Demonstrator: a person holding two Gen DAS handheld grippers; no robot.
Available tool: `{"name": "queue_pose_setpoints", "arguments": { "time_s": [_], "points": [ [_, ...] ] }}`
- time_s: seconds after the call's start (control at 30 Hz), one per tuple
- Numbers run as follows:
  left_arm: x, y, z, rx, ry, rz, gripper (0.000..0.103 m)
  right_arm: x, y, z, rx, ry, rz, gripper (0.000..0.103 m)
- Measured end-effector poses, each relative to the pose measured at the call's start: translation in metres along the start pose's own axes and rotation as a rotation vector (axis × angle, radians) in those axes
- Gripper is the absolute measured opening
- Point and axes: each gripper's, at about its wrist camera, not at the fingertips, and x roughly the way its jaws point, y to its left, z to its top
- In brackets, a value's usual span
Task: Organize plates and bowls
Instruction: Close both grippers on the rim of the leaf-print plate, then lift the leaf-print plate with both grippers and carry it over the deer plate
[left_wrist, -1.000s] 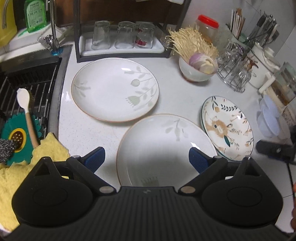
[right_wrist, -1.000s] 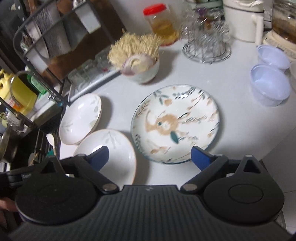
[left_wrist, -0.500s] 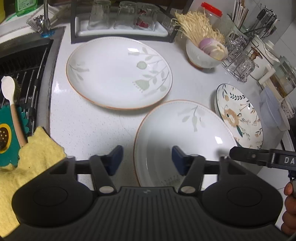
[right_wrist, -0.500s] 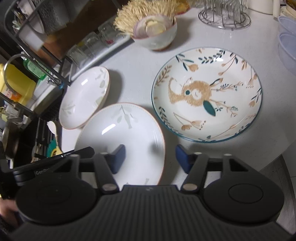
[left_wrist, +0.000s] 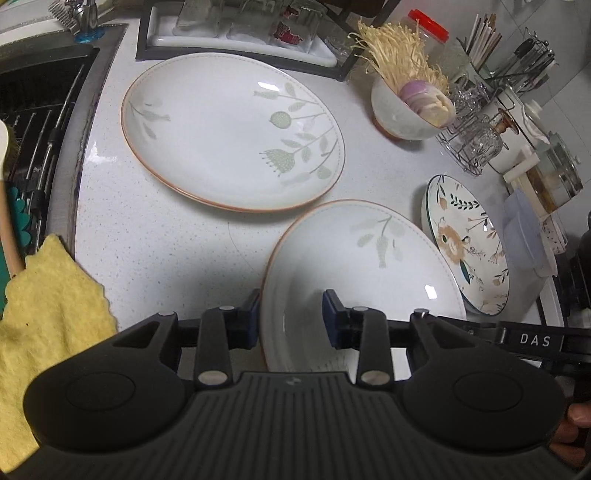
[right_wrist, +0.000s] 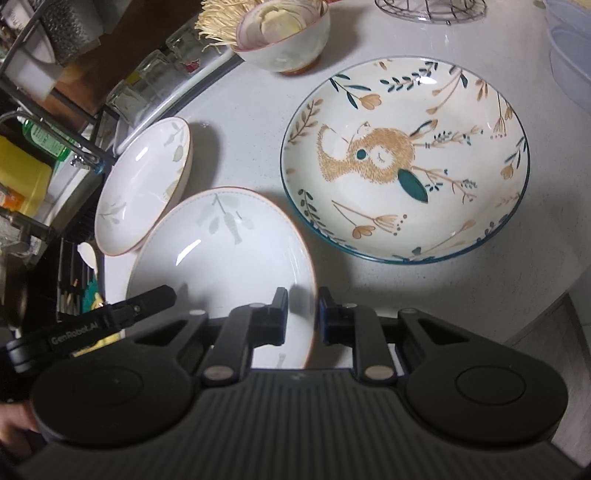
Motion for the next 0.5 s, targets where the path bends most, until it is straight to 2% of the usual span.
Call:
{"name": "queue_pose_setpoints", "arguments": {
  "time_s": [0.2, 0.5],
  "points": [
    [-0.007, 0.002, 0.004, 0.001, 0.01, -0.017, 0.038, -0.005, 0.001, 0.0, 0.021, 0.011, 0.023, 0.02],
    [-0.03, -0.008, 0.017, 0.017, 0.005, -0.048, 0.038, -0.025, 0.01, 0.008, -0.016, -0.01, 0.022, 0.02]
  ]
}}
